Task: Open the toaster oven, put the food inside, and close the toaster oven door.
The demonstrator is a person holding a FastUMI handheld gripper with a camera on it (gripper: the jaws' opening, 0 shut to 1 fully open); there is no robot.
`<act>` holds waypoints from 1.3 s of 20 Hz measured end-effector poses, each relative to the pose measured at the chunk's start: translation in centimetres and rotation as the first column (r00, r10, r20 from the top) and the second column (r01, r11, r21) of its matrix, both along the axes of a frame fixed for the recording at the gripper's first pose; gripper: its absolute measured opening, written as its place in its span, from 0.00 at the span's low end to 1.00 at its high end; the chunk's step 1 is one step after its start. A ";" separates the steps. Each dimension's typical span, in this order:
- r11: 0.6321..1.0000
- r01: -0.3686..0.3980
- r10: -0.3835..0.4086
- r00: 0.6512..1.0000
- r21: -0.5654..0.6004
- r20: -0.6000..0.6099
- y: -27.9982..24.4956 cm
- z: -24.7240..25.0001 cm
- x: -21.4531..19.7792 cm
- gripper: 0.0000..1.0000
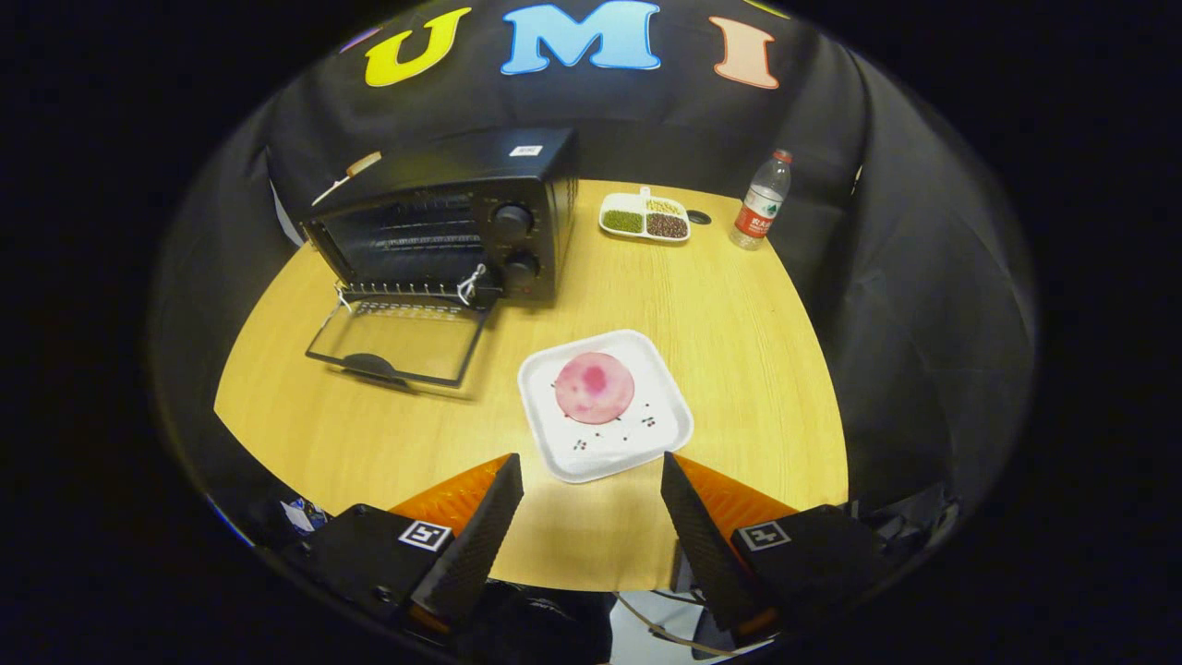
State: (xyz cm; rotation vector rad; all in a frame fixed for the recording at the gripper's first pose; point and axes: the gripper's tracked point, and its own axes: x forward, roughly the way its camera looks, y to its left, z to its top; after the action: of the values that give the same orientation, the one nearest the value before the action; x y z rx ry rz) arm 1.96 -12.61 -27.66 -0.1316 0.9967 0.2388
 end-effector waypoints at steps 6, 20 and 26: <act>0.995 -0.080 0.076 0.995 -0.066 -0.060 -4.4 -3.9 4.7 0.97; 0.970 -0.241 0.225 0.945 -0.039 -0.239 -4.4 -11.0 9.0 0.96; 0.964 -0.265 0.258 0.920 0.017 -0.295 -3.3 -11.5 8.1 0.66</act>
State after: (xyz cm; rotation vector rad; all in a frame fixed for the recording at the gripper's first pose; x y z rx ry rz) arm 10.08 -15.86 -39.17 -0.2568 1.2800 0.5035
